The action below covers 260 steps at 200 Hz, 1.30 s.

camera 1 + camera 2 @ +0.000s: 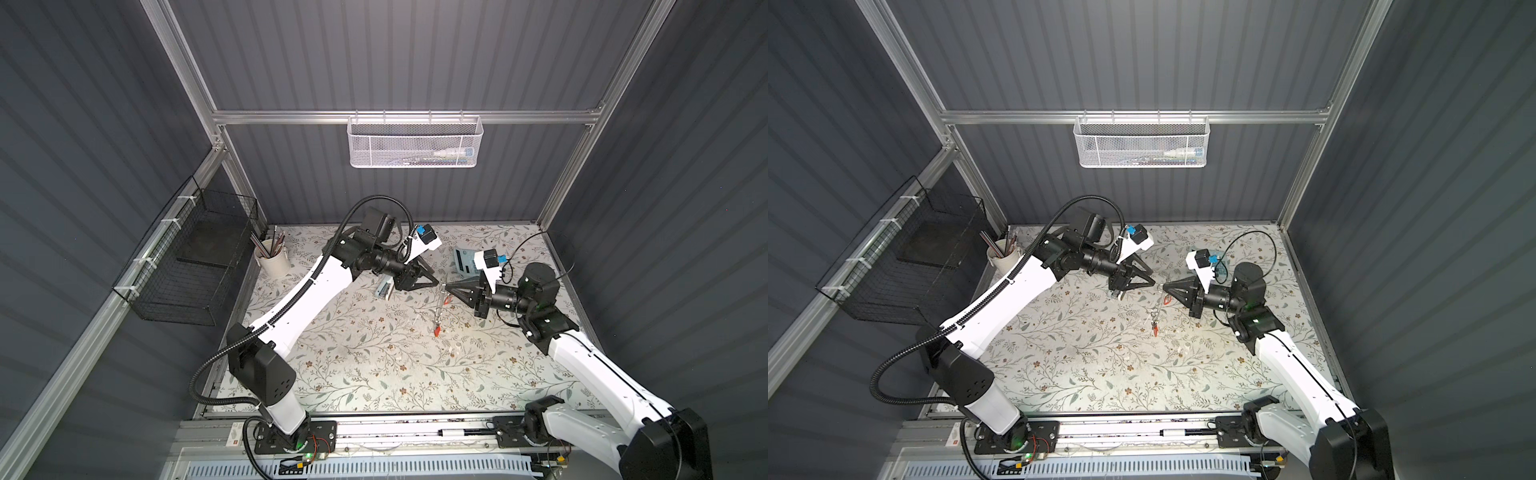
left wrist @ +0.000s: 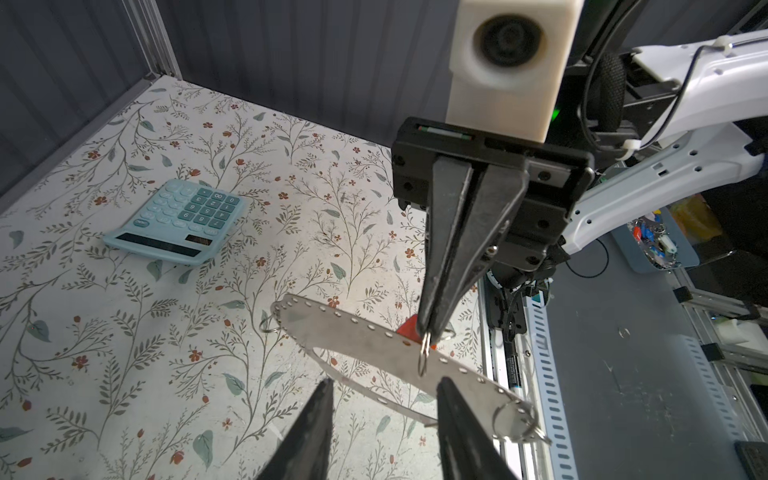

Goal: Put the keys on the keyring

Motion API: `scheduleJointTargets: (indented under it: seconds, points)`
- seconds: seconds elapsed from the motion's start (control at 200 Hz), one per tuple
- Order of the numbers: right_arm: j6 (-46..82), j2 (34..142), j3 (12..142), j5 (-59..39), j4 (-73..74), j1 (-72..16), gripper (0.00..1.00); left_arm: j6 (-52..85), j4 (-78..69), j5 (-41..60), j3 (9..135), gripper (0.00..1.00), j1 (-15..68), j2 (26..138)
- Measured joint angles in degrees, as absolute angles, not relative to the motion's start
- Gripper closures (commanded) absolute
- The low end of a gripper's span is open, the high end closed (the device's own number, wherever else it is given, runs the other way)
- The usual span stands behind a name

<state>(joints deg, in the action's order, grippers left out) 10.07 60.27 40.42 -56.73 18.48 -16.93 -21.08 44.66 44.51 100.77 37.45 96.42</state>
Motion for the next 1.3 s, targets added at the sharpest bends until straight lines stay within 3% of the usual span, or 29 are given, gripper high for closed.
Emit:
scheduleJointTargets:
  seconds: [0.435, 0.941, 0.991, 1.131, 1.301]
  points:
    - [9.8, 60.5, 41.1, -57.2, 18.2, -17.5, 1.00, -22.5, 48.9, 46.1, 102.6, 0.62, 39.0, 99.6]
    - [9.8, 61.4, 41.5, -57.0, 18.1, -17.9, 1.00, -22.4, 48.9, 47.8, 102.7, 1.00, 39.1, 99.7]
    - [9.8, 61.5, 41.6, -56.9, 18.1, -17.9, 1.00, -22.0, 48.8, 48.0, 102.7, 1.00, 39.1, 99.7]
    - [10.4, 61.5, 41.7, -55.6, 17.9, -17.8, 0.76, -20.3, 46.2, 48.5, 101.2, 1.00, 39.1, 99.5]
    - [12.2, 59.5, 41.7, -54.2, 18.3, -16.8, 0.62, -16.2, 38.7, 48.1, 94.3, 1.00, 39.1, 97.4]
